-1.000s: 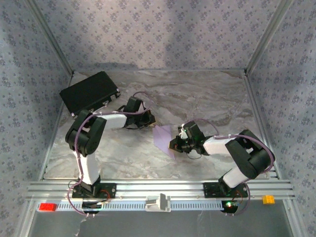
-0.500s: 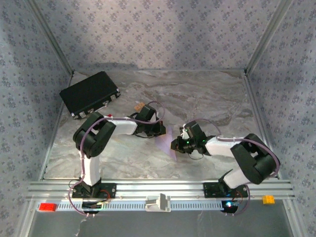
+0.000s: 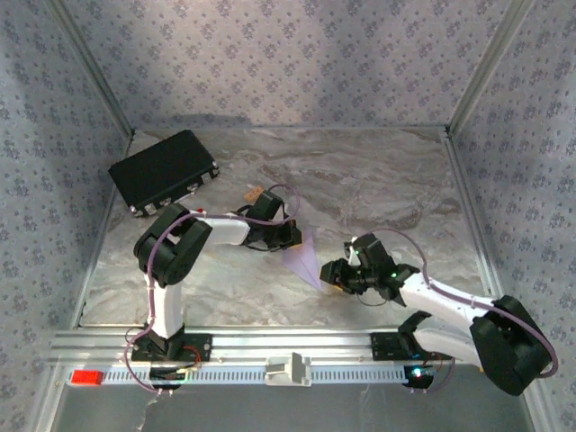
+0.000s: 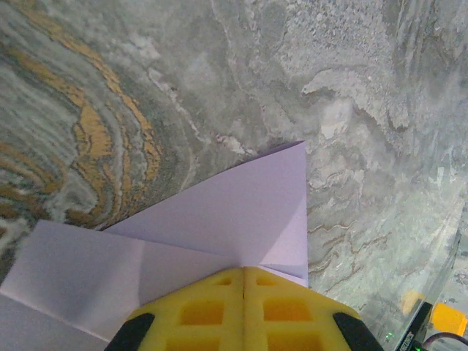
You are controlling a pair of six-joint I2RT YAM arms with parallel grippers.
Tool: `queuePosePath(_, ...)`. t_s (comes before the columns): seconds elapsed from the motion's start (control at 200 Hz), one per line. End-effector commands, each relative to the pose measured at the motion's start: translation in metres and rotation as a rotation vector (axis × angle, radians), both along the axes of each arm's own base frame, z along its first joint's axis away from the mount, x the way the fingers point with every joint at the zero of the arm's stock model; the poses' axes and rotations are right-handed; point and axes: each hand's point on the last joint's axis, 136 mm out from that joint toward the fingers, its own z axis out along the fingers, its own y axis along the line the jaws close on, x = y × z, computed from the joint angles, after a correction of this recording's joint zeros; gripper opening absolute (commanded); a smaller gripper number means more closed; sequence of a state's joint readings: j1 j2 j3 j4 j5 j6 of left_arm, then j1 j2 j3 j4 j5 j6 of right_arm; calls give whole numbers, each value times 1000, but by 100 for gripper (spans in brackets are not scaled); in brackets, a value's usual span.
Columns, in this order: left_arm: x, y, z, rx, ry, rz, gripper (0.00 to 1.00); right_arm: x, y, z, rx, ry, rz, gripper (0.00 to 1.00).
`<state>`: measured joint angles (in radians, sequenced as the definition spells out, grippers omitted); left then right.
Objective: Fold a paper plane with a square sheet of paper (pick it up from the middle)
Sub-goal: Fourth fold the wing at the center of the table, then turn over the paper at the center of the table.
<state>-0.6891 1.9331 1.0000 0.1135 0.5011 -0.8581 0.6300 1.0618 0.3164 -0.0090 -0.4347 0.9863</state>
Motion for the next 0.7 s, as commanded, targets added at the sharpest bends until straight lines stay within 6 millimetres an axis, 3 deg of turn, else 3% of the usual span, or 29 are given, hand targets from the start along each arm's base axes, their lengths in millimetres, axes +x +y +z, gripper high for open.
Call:
queuePosePath(0.0,-6,7,-14,27,37,14,2,-11,1,-2,14,65,-9,42)
queuePosePath(0.27,-5,7,-12,23,38,15,2,-17,18,-10,36,142,60,36)
queuePosePath(0.445,-5,7,-12,22,38,17,2,-18,18,-21,6,161,59,35)
queuePosePath(0.695,-5,7,-11,20,37,17,2,-2,21,-11,25,96,23,33)
